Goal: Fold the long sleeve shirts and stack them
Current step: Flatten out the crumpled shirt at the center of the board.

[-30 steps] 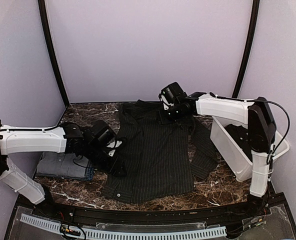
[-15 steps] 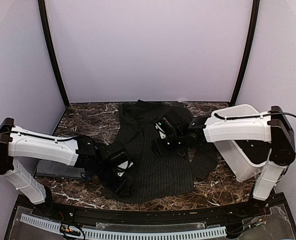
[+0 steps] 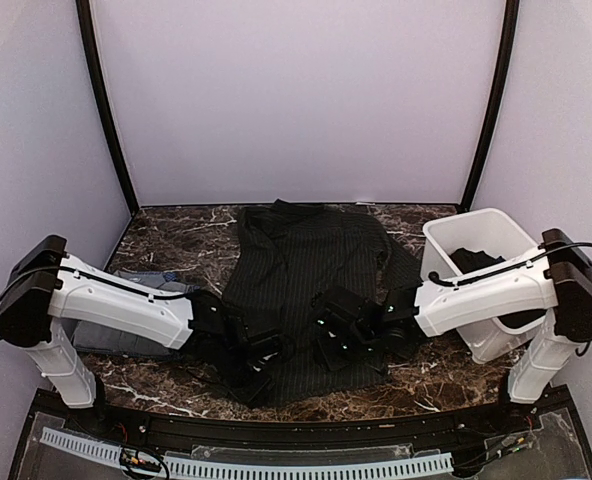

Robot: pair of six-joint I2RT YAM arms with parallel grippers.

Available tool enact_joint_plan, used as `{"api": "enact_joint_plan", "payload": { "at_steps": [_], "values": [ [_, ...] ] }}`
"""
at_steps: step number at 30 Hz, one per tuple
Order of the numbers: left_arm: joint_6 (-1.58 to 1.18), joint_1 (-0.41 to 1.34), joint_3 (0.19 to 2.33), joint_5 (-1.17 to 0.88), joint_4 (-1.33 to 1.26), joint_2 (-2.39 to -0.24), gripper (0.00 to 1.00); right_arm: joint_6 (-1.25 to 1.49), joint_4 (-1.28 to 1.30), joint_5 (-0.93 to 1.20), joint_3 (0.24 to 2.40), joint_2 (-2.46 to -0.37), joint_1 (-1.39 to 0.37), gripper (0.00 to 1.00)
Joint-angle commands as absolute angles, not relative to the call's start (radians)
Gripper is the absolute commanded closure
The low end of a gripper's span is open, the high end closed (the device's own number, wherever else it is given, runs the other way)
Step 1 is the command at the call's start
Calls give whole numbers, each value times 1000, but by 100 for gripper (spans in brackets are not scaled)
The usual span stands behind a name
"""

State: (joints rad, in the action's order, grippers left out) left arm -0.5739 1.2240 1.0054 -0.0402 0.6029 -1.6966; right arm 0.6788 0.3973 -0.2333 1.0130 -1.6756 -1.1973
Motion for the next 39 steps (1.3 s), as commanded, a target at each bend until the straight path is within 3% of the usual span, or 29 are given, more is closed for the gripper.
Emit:
{"api": "enact_joint_plan", "payload": {
  "at_steps": [1, 13, 23, 31, 39],
  "values": [
    [-600, 1236, 1025, 47, 676, -1703, 50, 770, 393, -262, 971, -1659, -1270, 43],
    [-614, 1236, 1071, 83, 771, -1591, 92, 818, 398, -230, 858, -1641, -1306, 43],
    [-668, 1199, 1188, 182, 924, -1456, 100, 806, 395, -186, 826, -1650, -1327, 43],
    [-620, 861, 1292, 273, 983, -1258, 100, 814, 440, -137, 795, -1612, -1391, 42],
    [-458, 596, 1495, 353, 984, -1292, 100, 827, 542, -155, 780, -1544, -1417, 41]
  ]
}}
